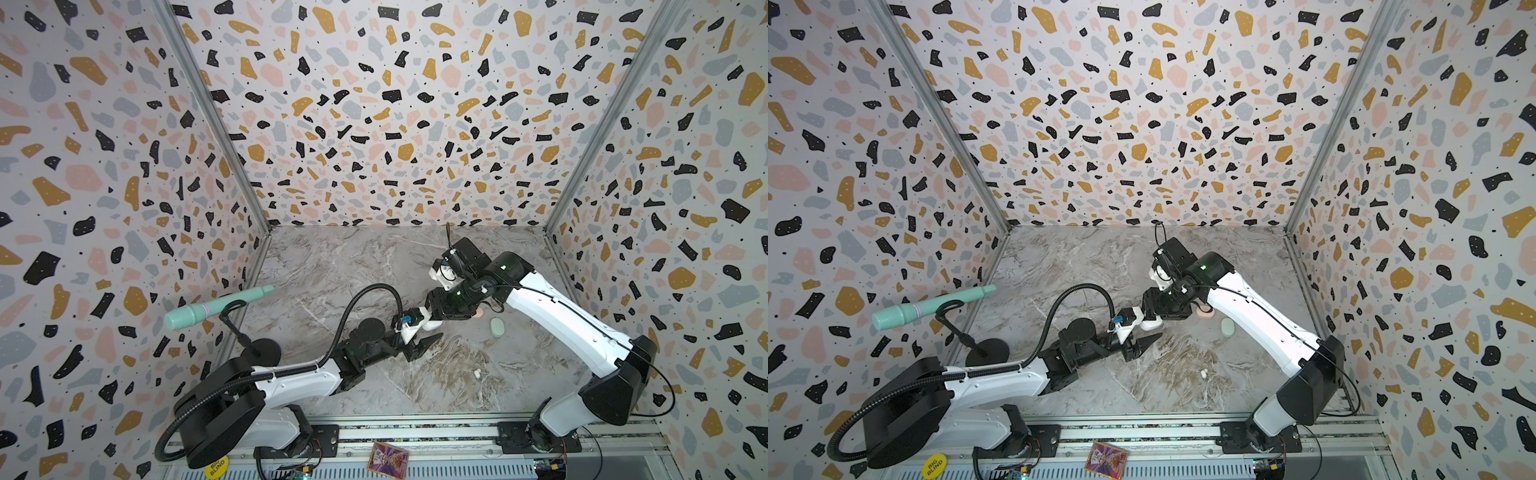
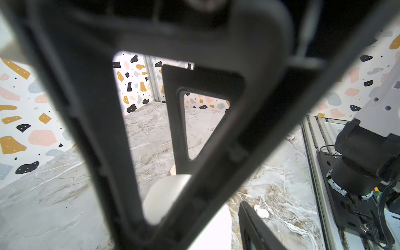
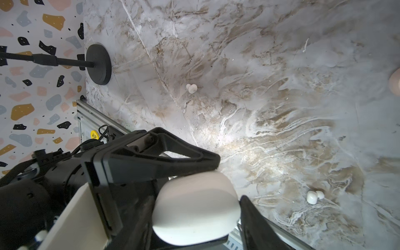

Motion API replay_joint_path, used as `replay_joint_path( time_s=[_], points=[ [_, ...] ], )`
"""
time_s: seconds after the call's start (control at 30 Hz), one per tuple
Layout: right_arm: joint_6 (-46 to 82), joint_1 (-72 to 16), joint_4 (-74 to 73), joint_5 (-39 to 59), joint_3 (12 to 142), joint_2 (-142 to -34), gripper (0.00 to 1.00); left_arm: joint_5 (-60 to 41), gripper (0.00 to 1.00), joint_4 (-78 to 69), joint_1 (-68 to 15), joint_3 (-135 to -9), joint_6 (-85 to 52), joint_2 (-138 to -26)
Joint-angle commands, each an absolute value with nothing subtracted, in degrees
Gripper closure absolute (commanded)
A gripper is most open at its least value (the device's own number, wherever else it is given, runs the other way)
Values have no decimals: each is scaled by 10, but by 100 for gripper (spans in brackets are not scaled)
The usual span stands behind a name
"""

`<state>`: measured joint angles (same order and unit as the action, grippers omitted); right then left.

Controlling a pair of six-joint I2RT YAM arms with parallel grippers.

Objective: Insert the wireless bluetooth earbuds into the charging case
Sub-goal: 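Close the left gripper on the white case held by the right gripper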

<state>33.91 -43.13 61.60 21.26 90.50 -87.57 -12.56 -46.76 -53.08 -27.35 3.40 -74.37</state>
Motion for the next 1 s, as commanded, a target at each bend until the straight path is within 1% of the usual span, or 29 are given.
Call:
replay_joint_path(
  time_s=[0.0,0.3,0.63,0.97],
  points=[
    [328,-434,627,220,928,-857,46,-137,41,-499,-533,-273,34,-740],
    [335,-443,635,211,931,-860,47,-124,43,-491,-533,-279,39,-739],
    [336,-445,636,213,933,-864,48,-117,49,-486,-533,-283,41,-738],
    [339,-446,636,216,928,-866,48,-109,49,-488,-533,-285,41,-737]
  ],
)
